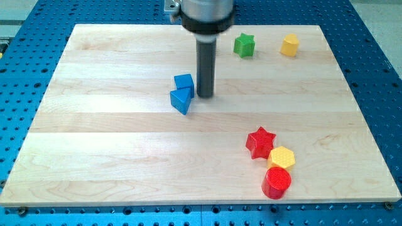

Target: Push the cube left to the green circle

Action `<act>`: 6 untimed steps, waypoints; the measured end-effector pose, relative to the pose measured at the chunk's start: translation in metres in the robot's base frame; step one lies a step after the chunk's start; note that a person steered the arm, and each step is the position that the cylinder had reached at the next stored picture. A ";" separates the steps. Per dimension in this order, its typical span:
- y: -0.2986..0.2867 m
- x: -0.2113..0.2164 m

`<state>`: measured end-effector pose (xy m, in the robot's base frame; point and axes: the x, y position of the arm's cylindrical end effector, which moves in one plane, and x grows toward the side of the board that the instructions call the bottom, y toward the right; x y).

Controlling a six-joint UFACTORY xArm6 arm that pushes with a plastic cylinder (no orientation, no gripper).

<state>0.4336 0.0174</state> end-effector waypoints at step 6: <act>-0.088 -0.051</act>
